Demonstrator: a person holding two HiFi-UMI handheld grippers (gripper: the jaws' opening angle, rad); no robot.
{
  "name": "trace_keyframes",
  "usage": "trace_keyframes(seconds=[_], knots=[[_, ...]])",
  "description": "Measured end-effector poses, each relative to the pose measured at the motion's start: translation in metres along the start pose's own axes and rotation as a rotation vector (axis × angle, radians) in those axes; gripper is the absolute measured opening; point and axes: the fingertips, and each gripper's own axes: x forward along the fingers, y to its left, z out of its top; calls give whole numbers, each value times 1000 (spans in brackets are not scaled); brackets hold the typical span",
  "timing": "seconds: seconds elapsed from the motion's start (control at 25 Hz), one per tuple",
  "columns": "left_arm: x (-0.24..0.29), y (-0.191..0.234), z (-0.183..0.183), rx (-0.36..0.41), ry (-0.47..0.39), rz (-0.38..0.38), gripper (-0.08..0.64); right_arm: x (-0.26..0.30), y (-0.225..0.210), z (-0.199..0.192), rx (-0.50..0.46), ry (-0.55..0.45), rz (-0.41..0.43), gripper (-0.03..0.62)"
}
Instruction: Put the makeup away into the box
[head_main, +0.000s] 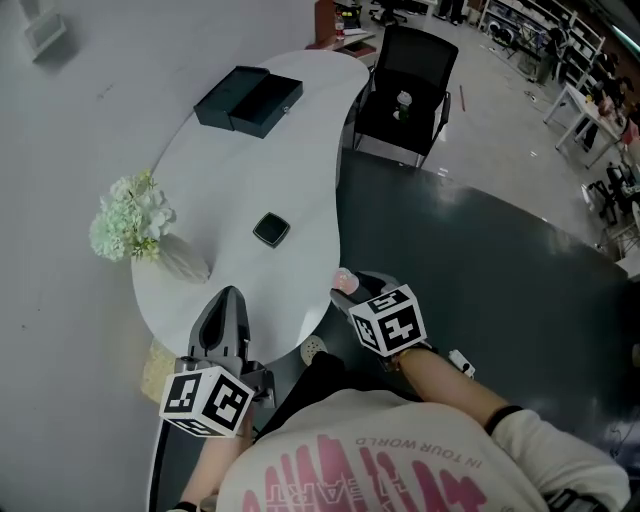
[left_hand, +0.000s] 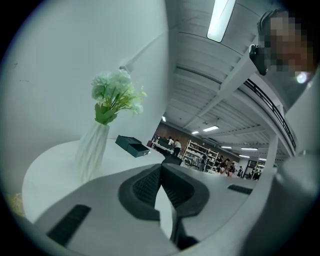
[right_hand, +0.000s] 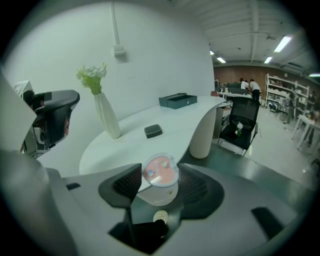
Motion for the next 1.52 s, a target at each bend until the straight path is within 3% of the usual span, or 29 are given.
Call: trace_keyframes(seconds=[0.44,0.64,0.8,1.08,1.52], knots=[[-7,-50,-6,37,9,-122,2,-111,-77,3,196,-242,-158,233],[19,-48,-19,44,50,-136,2,-142,-102,26,216,-349,-214,233],[49,-51,-24,36,71,-145,2,-148,-117,38,215,-362,-228,233],[130,-45,-15,20,71,-140,2,-94,-162,82,234,-326,-179,233],[220,-14,19,-1,33,-36,2,-5,-182,193,101,-287,0,233]])
